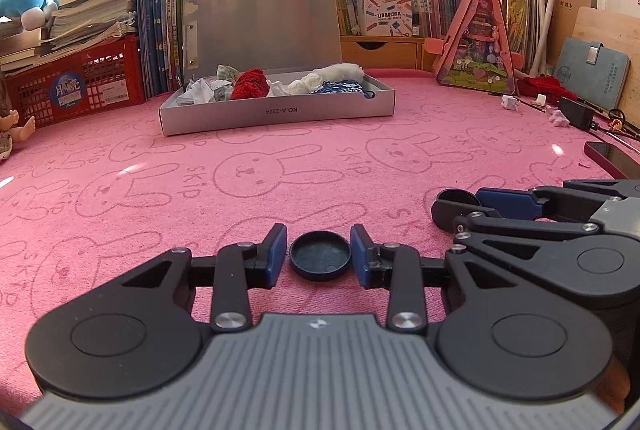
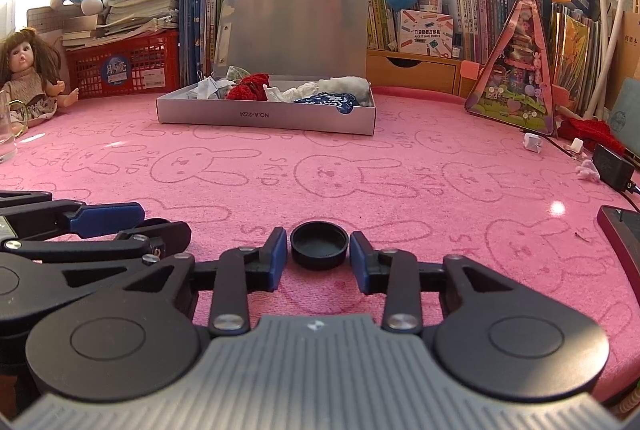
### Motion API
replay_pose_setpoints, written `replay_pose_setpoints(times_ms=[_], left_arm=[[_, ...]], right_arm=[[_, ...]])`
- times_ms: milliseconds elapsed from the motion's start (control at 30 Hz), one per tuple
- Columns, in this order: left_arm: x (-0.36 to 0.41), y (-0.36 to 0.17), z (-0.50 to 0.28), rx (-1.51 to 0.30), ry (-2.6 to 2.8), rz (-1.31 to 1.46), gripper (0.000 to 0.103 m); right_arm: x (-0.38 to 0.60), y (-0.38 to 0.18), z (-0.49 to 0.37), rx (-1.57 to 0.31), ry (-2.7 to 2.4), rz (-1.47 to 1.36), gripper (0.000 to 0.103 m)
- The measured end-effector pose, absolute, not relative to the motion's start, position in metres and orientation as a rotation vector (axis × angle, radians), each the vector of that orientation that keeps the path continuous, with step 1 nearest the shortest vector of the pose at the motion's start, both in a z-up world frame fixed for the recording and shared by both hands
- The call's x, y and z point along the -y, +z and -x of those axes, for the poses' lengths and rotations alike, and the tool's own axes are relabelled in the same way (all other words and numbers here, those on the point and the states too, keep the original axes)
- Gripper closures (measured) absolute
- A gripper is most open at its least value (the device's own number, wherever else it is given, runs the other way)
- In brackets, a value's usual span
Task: Organize objects
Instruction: 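Carry the black cap in the left tool while the right tool carries its cap to the box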
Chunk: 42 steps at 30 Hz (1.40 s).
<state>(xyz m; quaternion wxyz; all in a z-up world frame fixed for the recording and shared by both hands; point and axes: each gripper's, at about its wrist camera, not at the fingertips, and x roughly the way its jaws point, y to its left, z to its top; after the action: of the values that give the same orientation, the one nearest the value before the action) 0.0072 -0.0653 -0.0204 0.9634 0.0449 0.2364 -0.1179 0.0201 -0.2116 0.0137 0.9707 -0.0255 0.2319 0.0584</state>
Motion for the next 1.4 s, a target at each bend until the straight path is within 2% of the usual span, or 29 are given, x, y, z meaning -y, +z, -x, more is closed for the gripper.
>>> replay_pose_setpoints(times_ms=[467, 1400], left_arm=[[0.058, -0.014, -0.019, -0.499, -0.211, -0.066, 0.066], [0.052, 0.029, -0.108, -0.534, -0.14, -0.069, 0.066]], right_arm=[[0.204, 0.022, -0.03, -0.463, 0.15, 0.036, 0.065], [0.212, 0.056, -0.099, -0.464, 0.167, -0.032, 0.066]])
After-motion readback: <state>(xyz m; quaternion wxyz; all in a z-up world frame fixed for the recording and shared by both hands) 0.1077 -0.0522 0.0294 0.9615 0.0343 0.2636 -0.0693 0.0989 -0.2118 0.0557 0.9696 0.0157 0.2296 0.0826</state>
